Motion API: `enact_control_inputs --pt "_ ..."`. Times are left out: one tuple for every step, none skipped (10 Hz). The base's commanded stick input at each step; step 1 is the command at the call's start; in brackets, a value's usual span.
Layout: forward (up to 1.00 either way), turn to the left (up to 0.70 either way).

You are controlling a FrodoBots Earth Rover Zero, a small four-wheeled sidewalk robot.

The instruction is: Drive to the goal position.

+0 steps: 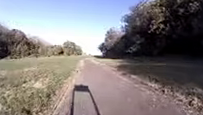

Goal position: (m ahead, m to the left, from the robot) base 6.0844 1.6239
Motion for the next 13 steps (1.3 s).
enact_control_inputs --pt "0.5 0.0" --pt "0.5 0.0" --pt "0.5 0.0" --pt "0.5 0.0" --pt "0.5 0.0" --pt "0.5 0.0" --pt "0.5 0.0" --pt "0.5 0.0" --pt "0.5 0.0" --pt "0.5 0.0" --pt "0.5 0.0" --pt "0.5 0.0" --pt "0.5 0.0"
